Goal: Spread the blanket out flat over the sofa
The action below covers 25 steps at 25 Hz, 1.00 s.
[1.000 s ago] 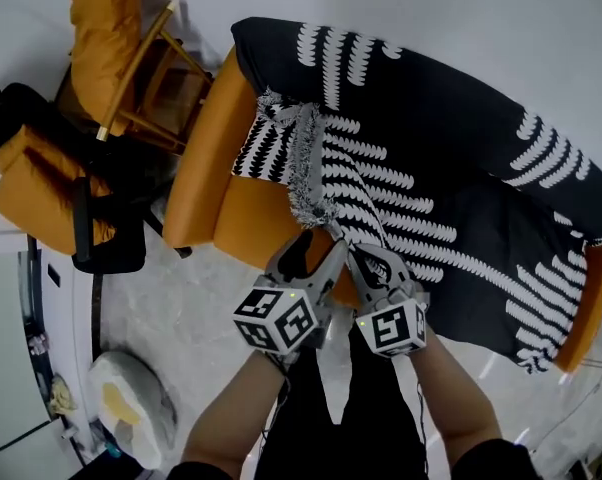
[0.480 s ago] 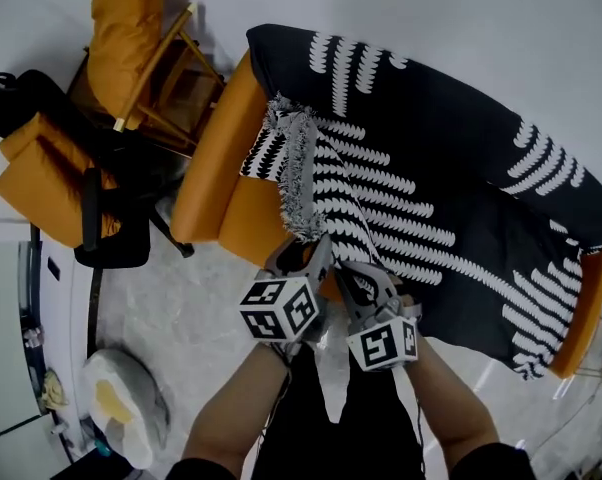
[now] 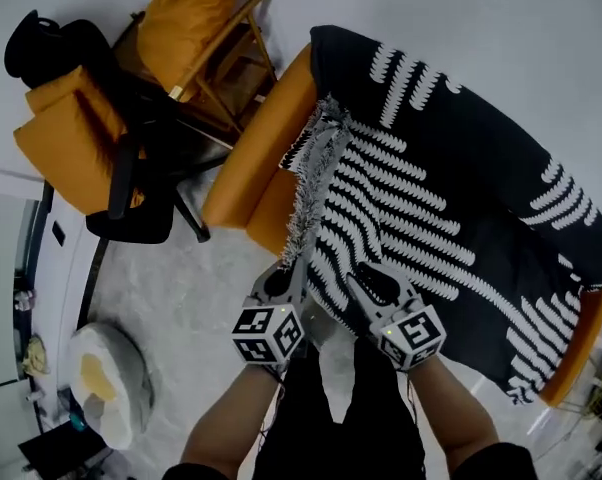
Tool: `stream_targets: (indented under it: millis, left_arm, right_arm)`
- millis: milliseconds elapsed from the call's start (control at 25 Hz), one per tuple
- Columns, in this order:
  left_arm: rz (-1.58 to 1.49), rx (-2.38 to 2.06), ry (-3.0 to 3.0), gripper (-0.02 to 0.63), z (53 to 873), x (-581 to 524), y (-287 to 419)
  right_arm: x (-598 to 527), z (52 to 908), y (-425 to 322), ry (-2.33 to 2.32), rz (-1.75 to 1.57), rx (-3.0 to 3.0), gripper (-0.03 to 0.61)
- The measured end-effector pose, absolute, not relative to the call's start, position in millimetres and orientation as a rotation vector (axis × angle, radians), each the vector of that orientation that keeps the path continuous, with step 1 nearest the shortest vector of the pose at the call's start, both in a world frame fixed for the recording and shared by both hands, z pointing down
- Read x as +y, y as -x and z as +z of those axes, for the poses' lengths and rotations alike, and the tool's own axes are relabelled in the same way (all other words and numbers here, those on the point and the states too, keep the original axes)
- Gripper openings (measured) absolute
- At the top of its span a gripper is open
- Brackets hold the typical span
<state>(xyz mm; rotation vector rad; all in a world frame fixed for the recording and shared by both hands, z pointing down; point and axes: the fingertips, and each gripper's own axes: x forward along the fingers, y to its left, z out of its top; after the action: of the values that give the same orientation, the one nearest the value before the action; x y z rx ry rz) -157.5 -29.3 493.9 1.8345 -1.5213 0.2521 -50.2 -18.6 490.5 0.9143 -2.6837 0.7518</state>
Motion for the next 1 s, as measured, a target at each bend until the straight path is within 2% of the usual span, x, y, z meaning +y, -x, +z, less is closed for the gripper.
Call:
stream_targets:
  millis: [440, 1000]
  left_arm:
    - [0.306, -1.716, -1.685, 0.017, 538, 42, 284]
    - [0.319, -1.748, -1.511, 0.020, 581, 86, 351]
  right_arm:
    - [-30, 522, 134, -0.906, 0.812, -2.624, 0.132]
    - [-27, 530, 190, -0.879, 0.808, -2.596, 0.133]
